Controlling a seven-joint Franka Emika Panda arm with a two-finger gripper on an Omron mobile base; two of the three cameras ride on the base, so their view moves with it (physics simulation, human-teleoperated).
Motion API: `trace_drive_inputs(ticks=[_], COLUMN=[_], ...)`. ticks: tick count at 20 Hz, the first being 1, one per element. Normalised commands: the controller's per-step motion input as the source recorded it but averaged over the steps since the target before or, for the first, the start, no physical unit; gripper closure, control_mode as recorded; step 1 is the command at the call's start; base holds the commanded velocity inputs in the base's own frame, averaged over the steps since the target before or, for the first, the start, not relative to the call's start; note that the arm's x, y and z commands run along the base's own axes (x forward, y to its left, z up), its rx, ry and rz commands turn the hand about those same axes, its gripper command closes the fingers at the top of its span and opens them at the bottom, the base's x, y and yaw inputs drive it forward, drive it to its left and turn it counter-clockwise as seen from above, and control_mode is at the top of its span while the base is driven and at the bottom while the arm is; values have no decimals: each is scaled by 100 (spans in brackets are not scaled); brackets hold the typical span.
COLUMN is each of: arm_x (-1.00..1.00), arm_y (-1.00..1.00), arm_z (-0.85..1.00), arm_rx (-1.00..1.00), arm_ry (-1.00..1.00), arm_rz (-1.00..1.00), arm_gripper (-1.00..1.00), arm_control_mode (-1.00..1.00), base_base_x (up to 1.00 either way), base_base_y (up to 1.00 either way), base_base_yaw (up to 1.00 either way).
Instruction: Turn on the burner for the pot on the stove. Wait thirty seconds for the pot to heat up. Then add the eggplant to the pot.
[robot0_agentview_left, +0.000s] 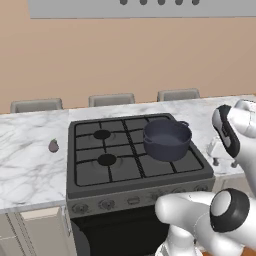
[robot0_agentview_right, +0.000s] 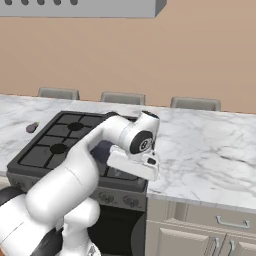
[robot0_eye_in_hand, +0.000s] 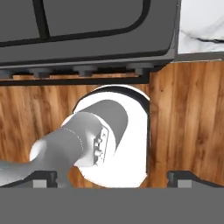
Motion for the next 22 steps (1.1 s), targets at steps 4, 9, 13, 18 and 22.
trace_drive_inputs(ticks=[4, 9, 13, 18, 22], arm_x=[-3, 0, 0, 0, 0], arm_y=[-18, -2, 0, 0, 0], arm_z=[-38, -39, -36, -37, -18], arm_rx=[2, 3, 2, 0, 0], arm_ry=[1, 0, 0, 0, 0], arm_rz=[-4, -2, 0, -1, -3], arm_gripper=[-100, -100, -100, -100, -100], arm_control_mode=[-100, -100, -100, -100, -100], base_base_x=[0, 0, 0, 0, 0], base_base_y=[0, 0, 0, 0, 0], base_base_yaw=[0, 0, 0, 0, 0])
